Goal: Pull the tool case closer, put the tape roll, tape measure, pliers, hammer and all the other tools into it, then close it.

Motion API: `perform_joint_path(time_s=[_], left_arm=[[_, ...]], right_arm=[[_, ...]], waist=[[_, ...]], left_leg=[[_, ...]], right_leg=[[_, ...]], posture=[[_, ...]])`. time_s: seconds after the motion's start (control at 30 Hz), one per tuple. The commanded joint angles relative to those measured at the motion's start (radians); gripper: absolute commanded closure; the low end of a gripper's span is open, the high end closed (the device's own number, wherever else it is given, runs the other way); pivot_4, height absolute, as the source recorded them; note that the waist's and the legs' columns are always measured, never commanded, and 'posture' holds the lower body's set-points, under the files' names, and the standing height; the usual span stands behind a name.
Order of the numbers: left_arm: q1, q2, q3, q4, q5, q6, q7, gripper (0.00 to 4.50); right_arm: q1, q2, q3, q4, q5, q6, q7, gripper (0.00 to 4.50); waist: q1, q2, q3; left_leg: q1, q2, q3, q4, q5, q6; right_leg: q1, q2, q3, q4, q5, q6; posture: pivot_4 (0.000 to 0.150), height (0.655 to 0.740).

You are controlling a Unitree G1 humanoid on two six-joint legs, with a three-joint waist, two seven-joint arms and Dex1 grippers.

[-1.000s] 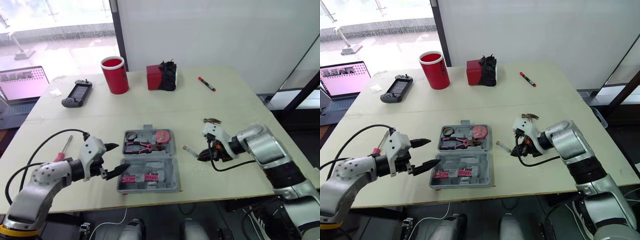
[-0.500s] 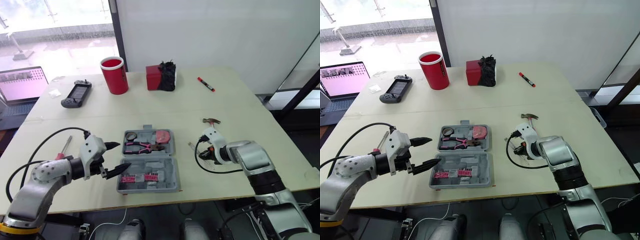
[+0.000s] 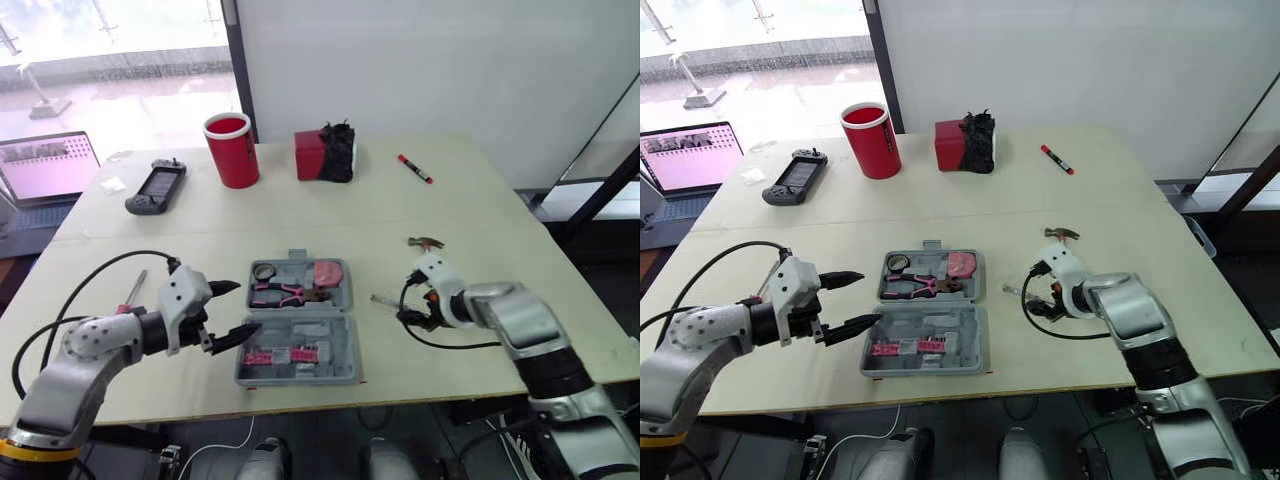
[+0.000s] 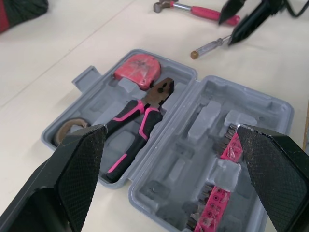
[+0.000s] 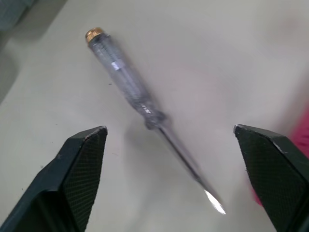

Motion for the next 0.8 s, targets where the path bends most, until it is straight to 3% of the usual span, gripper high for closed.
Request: perform_joint_path(time_s=[0.03, 0.2, 0.3, 0.4, 0.8], left_arm=[[0.002, 0.022, 0.025, -0.003, -0.011, -0.029, -0.024, 0.00], [0.027, 0.048, 0.045, 0.005, -0.019, -0.038, -0.056, 0.00], [0.046, 0.060, 0.062, -0.007, -0.031, -0.034, -0.070, 0.00], [0.087, 0.073, 0.098, -0.031, -0.053, -0.031, -0.090, 0.00], [0.133, 0.069, 0.110, -0.081, -0.058, -0.016, -0.063, 0.00]], right_arm=[[0.031, -0.034, -0.029, -0.093, 0.037, -0.055, 0.020, 0.03], [0.097, -0.017, -0.078, -0.189, 0.081, -0.045, -0.022, 0.03], [0.123, 0.029, -0.103, -0.233, 0.101, -0.025, -0.074, 0.03], [0.169, 0.049, -0.012, -0.220, 0.030, -0.223, -0.117, 0.03], [0.070, -0.070, 0.073, 0.147, 0.008, -0.547, 0.108, 0.03]], waist=[[-0.002, 0.000, 0.000], [-0.024, 0.001, 0.001], [-0.015, 0.002, 0.001], [-0.011, 0.001, 0.001], [0.003, 0.001, 0.001]], left_leg=[[0.000, 0.000, 0.000, 0.000, 0.000, 0.000], [0.000, -0.023, -0.042, 0.000, 0.003, 0.004], [0.000, -0.020, -0.040, -0.001, 0.003, 0.004], [0.000, -0.017, -0.036, -0.001, 0.003, 0.003], [0.000, -0.016, -0.029, -0.002, 0.003, 0.003]], right_leg=[[0.000, 0.000, 0.000, 0.000, 0.000, 0.000], [0.021, -0.016, -0.038, 0.000, -0.011, 0.005], [0.020, -0.015, -0.038, 0.000, -0.012, 0.004], [0.017, -0.014, -0.034, 0.000, -0.011, 0.002], [0.015, -0.014, -0.026, -0.001, -0.011, 0.002]], posture=[[0.150, 0.7400], [0.150, 0.7400], [0.150, 0.7400], [0.150, 0.7400], [0.150, 0.7400]])
